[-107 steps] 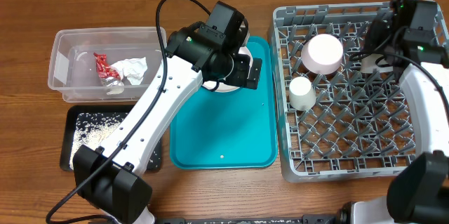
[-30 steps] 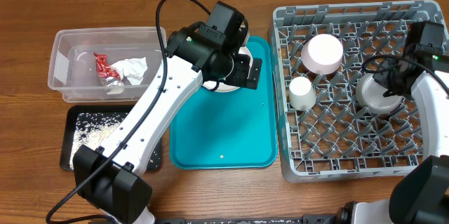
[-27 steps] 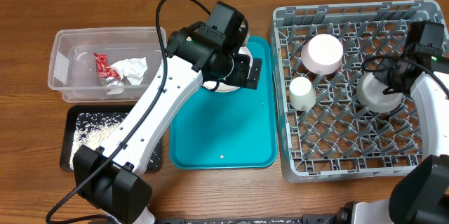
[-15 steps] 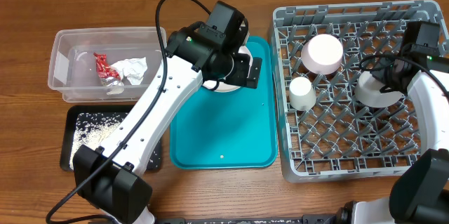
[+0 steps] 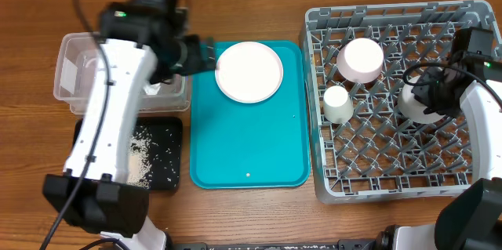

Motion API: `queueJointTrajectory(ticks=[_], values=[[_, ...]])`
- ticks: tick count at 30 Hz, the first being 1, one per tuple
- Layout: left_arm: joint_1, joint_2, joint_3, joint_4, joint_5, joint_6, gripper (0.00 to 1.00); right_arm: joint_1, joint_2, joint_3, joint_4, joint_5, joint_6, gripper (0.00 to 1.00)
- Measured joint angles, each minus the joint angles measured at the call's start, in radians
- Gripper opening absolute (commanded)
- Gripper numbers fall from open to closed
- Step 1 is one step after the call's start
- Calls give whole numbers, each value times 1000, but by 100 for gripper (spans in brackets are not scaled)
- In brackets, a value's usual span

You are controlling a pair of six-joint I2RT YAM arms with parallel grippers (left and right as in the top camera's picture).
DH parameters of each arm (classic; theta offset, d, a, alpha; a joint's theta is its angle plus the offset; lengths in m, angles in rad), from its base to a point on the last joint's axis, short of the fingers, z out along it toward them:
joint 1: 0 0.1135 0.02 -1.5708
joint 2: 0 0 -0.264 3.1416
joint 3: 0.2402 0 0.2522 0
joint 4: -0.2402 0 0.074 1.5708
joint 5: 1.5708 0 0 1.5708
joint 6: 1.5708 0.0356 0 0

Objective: Sort waste into correct bins and load items into the dishwasher

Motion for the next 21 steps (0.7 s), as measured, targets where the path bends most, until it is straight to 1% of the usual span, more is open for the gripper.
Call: queueJointTrajectory(ticks=[5, 7, 10, 13, 17, 19, 21], values=[[137, 0, 0, -3, 9, -6, 100, 34, 0, 0, -17, -263, 2, 39], [173, 0, 0, -3, 13, -6, 100, 79, 0, 0, -12, -341, 3, 41], [209, 0, 1, -9, 20, -6, 100, 172, 0, 0, 9, -407, 3, 42], [220, 0, 1, -10, 24, -6, 100, 272, 0, 0, 59, -443, 4, 42], [219, 0, 1, -10, 28, -6, 100, 426, 0, 0, 183, -449, 6, 42], [219, 0, 1, -10, 31, -6, 100, 500, 0, 0, 249, -417, 20, 42], [219, 0, 1, -10, 31, -6, 100, 582, 0, 0, 307, -344, 43, 42]])
